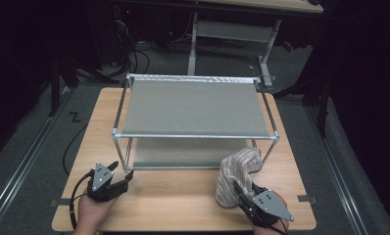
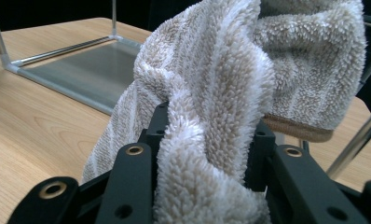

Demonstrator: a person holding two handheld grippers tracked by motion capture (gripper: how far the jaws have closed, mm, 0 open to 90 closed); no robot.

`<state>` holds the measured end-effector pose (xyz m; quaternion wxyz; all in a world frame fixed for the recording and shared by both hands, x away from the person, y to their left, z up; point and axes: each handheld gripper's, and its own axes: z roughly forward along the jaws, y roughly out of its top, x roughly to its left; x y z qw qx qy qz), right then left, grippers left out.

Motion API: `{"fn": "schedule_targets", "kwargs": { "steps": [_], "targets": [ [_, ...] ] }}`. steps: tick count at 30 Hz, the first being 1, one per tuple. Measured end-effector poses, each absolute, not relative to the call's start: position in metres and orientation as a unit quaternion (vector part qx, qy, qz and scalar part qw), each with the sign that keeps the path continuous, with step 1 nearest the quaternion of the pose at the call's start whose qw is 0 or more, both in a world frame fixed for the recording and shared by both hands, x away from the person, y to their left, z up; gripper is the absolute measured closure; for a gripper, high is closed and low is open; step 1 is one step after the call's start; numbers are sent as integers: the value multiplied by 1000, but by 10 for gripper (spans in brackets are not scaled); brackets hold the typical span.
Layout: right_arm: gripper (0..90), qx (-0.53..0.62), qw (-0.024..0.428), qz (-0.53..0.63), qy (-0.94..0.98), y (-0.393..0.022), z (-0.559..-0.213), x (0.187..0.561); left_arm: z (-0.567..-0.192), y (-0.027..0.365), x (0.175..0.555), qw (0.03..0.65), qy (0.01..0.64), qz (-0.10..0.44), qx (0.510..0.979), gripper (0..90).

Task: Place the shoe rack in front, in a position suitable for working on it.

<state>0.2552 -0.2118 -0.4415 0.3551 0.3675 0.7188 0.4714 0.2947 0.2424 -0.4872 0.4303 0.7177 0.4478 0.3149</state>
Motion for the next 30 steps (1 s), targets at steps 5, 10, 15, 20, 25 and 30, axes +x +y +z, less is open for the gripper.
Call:
{"fn": "schedule_targets", "kwargs": {
  "steps": [5, 10, 15, 20, 25, 30],
  "targets": [
    [626, 375, 353, 471, 716, -213, -438, 261, -489, 245, 294, 433, 455, 306, 715, 346],
    [627, 399, 348, 451, 719, -215, -434, 283, -489, 247, 294, 433, 456, 306, 715, 346],
    [626, 405, 353, 442, 719, -210, -434, 305, -489, 248, 295, 433, 458, 310, 712, 343],
    [626, 416, 361, 456, 699, -210, -442, 307, -489, 250, 294, 435, 464, 308, 708, 343],
    [625, 427, 360, 446, 699, -216, -444, 308, -490, 250, 294, 433, 466, 308, 707, 343],
    [625, 438, 357, 443, 696, -221, -447, 312, -487, 251, 292, 435, 470, 316, 700, 341]
  ]
}}
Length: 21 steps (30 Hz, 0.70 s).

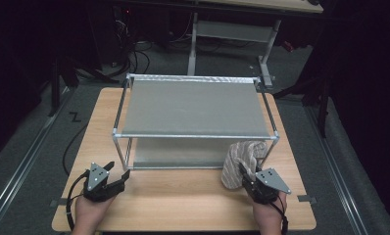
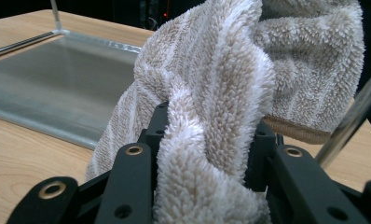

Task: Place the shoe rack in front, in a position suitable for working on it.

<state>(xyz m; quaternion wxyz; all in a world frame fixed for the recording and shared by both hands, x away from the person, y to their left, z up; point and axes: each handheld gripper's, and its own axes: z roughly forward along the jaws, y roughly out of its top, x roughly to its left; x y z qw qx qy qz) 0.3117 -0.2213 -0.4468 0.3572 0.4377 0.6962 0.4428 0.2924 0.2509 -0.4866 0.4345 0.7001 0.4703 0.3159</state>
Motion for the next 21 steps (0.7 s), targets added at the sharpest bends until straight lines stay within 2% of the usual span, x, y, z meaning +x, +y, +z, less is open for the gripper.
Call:
{"fn": "schedule_targets", "kwargs": {
  "steps": [5, 12, 16, 18, 19, 20, 21],
  "targets": [
    [624, 447, 351, 441, 694, -226, -443, 319, -465, 251, 299, 425, 482, 326, 693, 350],
    [623, 458, 355, 434, 690, -223, -434, 336, -458, 250, 321, 410, 485, 344, 691, 397],
    [624, 473, 357, 431, 681, -223, -435, 342, -458, 251, 332, 420, 482, 335, 692, 486],
    [624, 476, 355, 429, 680, -225, -437, 342, -458, 250, 333, 423, 481, 334, 691, 559],
    [624, 479, 353, 428, 681, -226, -438, 342, -458, 250, 335, 421, 482, 336, 691, 559],
    [624, 481, 352, 425, 681, -228, -442, 340, -458, 250, 336, 425, 483, 330, 691, 629],
    [624, 482, 350, 425, 681, -231, -446, 338, -458, 249, 336, 431, 482, 326, 690, 742]
  ]
}}
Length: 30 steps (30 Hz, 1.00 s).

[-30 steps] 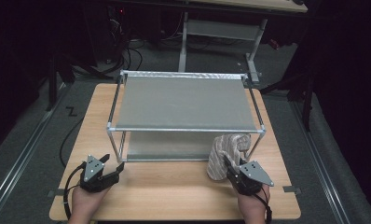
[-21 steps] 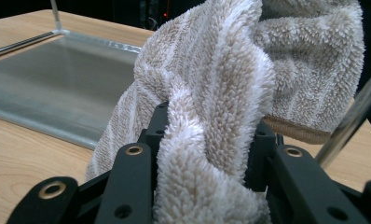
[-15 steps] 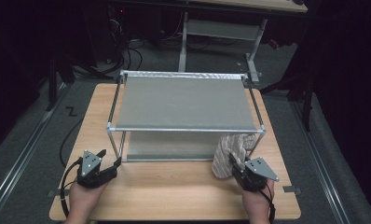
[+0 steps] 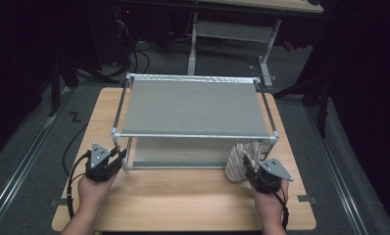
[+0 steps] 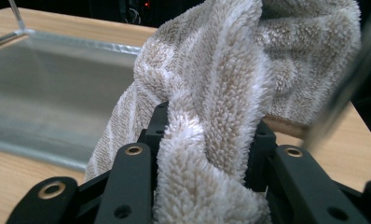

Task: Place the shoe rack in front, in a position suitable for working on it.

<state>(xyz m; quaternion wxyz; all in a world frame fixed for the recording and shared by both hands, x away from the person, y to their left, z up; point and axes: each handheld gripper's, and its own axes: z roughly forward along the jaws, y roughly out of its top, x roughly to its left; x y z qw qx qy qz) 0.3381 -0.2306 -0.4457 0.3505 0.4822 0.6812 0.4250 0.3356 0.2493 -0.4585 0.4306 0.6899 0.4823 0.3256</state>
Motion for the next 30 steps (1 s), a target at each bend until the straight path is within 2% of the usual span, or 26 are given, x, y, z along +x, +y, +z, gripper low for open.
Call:
{"fn": "schedule_targets", "kwargs": {
  "steps": [2, 9, 15, 19, 22, 30],
  "targets": [
    [624, 486, 353, 420, 681, -235, -449, 335, -459, 246, 332, 428, 474, 334, 693, 790],
    [625, 502, 363, 416, 666, -256, -448, 331, -460, 241, 311, 453, 450, 310, 705, 799],
    [625, 522, 370, 419, 644, -283, -446, 324, -461, 206, 275, 478, 389, 281, 736, 797],
    [625, 521, 370, 422, 643, -286, -447, 323, -458, 184, 267, 482, 363, 265, 752, 793],
    [624, 516, 364, 423, 650, -282, -449, 322, -460, 176, 264, 488, 355, 264, 752, 793],
    [626, 527, 365, 382, 666, -282, -462, 311, -462, 185, 264, 495, 367, 270, 740, 796]
  ]
}}
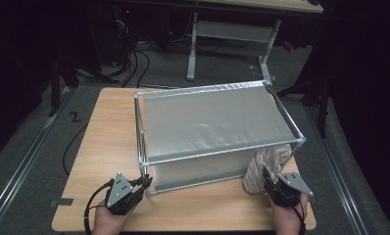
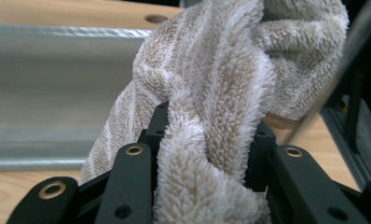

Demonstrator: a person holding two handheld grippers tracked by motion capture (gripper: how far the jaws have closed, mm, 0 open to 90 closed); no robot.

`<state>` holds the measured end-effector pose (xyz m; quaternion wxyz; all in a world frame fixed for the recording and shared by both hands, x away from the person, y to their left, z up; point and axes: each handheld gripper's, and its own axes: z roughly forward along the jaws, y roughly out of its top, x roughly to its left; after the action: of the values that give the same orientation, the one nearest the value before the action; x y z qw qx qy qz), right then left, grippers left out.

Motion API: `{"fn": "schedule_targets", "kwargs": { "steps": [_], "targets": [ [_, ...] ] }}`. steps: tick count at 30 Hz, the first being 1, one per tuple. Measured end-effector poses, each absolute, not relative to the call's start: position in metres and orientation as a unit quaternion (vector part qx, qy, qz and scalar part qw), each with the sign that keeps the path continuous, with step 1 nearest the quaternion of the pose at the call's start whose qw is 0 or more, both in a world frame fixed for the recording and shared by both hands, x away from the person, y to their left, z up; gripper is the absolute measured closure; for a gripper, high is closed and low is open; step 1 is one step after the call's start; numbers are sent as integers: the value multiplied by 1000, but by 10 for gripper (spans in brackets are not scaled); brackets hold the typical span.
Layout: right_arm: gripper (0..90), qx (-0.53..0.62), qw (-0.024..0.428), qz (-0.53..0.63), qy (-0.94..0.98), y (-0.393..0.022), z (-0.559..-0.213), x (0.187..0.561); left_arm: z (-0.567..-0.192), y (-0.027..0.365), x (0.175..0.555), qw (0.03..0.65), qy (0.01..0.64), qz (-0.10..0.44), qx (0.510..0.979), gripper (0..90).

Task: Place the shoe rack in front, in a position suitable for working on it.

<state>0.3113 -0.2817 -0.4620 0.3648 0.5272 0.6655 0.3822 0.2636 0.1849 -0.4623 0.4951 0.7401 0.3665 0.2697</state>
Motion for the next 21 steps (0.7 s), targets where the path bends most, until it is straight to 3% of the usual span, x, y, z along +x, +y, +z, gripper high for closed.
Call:
{"fn": "schedule_targets", "kwargs": {
  "steps": [8, 21],
  "targets": [
    [636, 547, 368, 368, 656, -294, -465, 320, -463, 211, 265, 490, 396, 284, 723, 800],
    [647, 524, 374, 362, 674, -300, -462, 356, -461, 204, 254, 488, 383, 282, 732, 797]
  ]
}}
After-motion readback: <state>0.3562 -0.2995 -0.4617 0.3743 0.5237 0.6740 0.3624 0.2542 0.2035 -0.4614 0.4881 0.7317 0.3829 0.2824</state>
